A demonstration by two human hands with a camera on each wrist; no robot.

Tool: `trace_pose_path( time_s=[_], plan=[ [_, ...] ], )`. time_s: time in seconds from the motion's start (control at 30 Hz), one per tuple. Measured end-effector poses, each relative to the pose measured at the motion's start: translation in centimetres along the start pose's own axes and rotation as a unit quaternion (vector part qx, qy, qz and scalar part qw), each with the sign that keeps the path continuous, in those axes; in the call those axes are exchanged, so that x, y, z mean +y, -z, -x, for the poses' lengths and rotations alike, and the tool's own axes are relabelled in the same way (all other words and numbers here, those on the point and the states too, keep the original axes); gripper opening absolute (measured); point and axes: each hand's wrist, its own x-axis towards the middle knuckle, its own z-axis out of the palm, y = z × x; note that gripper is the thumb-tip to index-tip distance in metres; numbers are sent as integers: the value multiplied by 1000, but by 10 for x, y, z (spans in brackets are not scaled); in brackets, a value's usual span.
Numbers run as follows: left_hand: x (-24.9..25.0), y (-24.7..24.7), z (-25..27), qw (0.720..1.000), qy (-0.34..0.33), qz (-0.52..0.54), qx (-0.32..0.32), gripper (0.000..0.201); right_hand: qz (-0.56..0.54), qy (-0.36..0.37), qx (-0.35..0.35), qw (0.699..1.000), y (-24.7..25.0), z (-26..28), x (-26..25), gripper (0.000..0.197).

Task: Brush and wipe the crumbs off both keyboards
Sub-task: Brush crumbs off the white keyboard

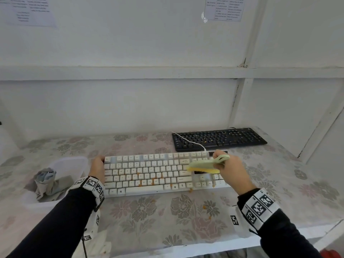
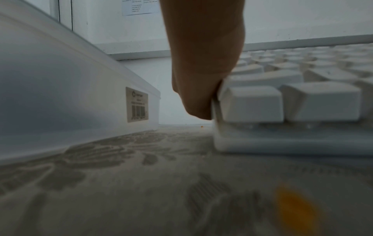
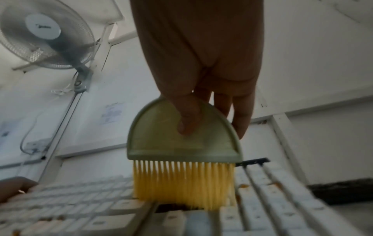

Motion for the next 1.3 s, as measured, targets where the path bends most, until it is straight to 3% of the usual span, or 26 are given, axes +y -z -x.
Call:
trace_pose_path(
  time_s=[0.13,0.23,0.33,0.43,0.57,0.7,0.77,0.87,0.97,1.03,1.1,1.23,1.3],
  plan=[
    [-1,0,-3,1000,3,-2,3,38,104,-60,39,992,20,2,11,34],
    [0,0,-2,1000,3,-9,4,38,24,-17,60,998,26,-2,9,39],
    [0,0,-3,1000,-1,-15,7,38,-53,53,19,997,19,-7,1,48],
    [0,1,-5,1000,-4,-14,9,38,-40,58,-16,997,11,-9,2,49],
    [-1,2,-5,1000,-3,-16,0,38,14,-22,-19,999,17,-9,27,48],
    [-3,3,-7,1000,-14,-13,-1,38,86,-146,-5,985,35,-10,51,21],
    [-3,3,-7,1000,-14,-11,2,37,127,-168,6,978,44,-10,49,18],
    [-3,4,-7,1000,-16,-6,5,37,88,-107,24,990,49,-11,38,26],
    [-3,5,-8,1000,-21,-9,7,38,3,-39,-18,999,42,-12,25,41],
    [-3,6,-9,1000,-19,-13,7,39,11,-24,-43,999,32,-13,22,46],
    [-3,6,-11,1000,-19,-13,5,39,25,-49,-45,997,28,-14,25,39],
    [-3,5,-11,1000,-17,-15,5,40,93,-174,-19,980,41,-11,38,8],
    [-4,4,-13,1000,-15,-21,7,39,120,-201,8,972,51,-8,39,9]
  ],
)
